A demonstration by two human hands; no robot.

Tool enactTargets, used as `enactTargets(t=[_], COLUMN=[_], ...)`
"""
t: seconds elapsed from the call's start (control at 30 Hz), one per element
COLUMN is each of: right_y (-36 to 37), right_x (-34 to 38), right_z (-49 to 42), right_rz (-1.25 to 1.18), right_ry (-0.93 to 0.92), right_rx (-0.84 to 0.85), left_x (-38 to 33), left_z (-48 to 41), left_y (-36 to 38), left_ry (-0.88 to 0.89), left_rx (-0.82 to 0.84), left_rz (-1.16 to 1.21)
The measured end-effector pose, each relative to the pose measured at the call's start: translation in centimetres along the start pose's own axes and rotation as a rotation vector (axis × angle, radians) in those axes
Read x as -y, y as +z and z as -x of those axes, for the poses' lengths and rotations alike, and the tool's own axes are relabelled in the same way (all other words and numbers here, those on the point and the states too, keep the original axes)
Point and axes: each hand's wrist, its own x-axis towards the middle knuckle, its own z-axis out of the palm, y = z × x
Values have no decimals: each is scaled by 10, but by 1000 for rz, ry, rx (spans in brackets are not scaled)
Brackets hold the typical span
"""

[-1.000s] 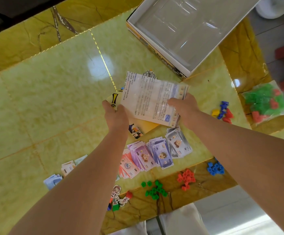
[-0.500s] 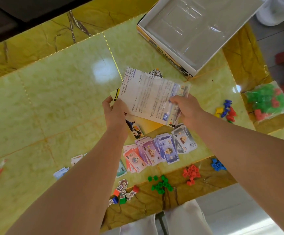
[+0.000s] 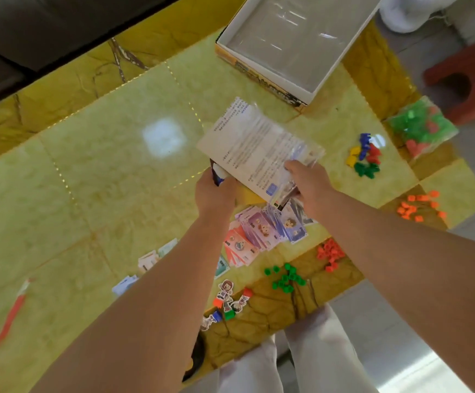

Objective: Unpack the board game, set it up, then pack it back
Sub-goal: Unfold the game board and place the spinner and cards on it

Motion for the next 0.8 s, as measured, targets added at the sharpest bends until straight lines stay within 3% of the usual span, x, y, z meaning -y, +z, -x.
enactTargets(t=[0.3,0.5,0.63,0.8], right_y=[-46,-91,-131,-185], right_x=[-17,-14,1,26], right_z=[24,3,-17,-47], right_rz=[-157,-44,-4,280], right_ry=[2,-115,-180,-171], right_rx=[23,-213,-246,-266], left_x=[11,-1,-13,-26], left_z=[30,47,53,62], left_y=[19,57,88,139], left_ry=[65,115,101,51], left_rx=[-105,-135,-153,-158], left_rz=[-31,-54,-68,-98])
